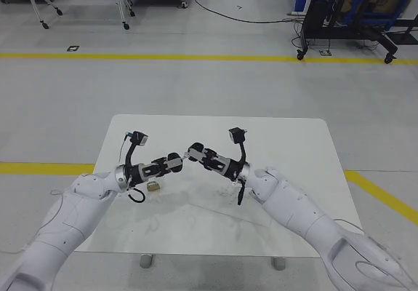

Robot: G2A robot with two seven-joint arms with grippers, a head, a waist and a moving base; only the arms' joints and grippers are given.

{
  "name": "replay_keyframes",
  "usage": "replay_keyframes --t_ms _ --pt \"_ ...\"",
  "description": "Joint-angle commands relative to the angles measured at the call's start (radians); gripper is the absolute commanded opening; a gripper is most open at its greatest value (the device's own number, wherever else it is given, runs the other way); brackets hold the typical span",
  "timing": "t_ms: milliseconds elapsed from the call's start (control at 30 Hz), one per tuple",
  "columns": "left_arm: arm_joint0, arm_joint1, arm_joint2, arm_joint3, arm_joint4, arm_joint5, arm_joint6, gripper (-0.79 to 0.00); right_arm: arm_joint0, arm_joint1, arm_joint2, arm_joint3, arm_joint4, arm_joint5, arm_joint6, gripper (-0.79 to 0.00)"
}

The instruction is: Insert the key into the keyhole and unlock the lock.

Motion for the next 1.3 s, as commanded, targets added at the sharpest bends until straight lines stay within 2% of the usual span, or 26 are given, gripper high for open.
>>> replay_keyframes --t_ms 0,100,333,467,567,667,767,800,833,867,900,1033,1267 --pt "0.003 0.004 0.002 -0.006 -0.025 0.001 -0.001 -0.785 -0.001 0.003 0.028 0.009 -0.015 0.000 -0.014 0.000" --pt "0.007 0.010 0.001 -0.005 -0.074 0.016 -0.016 -0.785 -0.001 0.003 0.028 0.009 -0.015 0.000 -0.014 0.000" --pt "0.008 0.011 0.000 -0.006 -0.068 0.020 -0.011 -0.785 -0.001 0.003 0.028 0.009 -0.015 0.000 -0.014 0.000" --pt "0.007 0.021 -0.028 -0.031 0.122 0.055 0.064 -0.785 -0.004 0.005 0.027 0.003 -0.023 0.011 0.008 0.000" --pt "0.034 0.029 -0.047 -0.075 0.183 0.083 0.086 -0.785 0.013 0.026 0.030 0.017 -0.054 0.047 0.176 0.000" --pt "0.043 0.039 -0.064 -0.099 0.209 0.121 0.033 -0.785 0.010 0.050 0.037 0.006 0.034 0.046 0.378 0.000" --pt "0.045 0.046 -0.072 -0.116 0.217 0.138 -0.032 -0.785 0.000 0.074 0.061 -0.013 0.147 0.059 0.524 0.000" --pt "0.048 0.046 -0.068 -0.126 0.211 0.145 -0.061 -0.785 -0.006 0.081 0.068 -0.021 0.186 0.059 0.565 -0.157" --pt "0.047 0.046 -0.063 -0.134 0.198 0.152 -0.097 -0.785 -0.012 0.086 0.072 -0.031 0.220 0.060 0.609 -0.212" --pt "0.043 0.046 -0.060 -0.131 0.196 0.165 -0.124 -0.785 -0.019 0.092 0.074 -0.036 0.253 0.068 0.653 -0.357" --pt "0.036 0.046 -0.056 -0.132 0.205 0.178 -0.150 -0.785 -0.021 0.096 0.078 -0.040 0.279 0.080 0.690 -0.394" --pt "0.018 0.041 -0.026 -0.148 0.207 0.221 -0.221 -0.785 -0.031 0.104 0.072 -0.065 0.380 0.134 0.809 -0.394" --pt "-0.003 0.030 0.008 -0.148 0.185 0.238 -0.237 -0.785 -0.030 0.119 0.044 -0.098 0.451 0.191 0.867 -0.434"
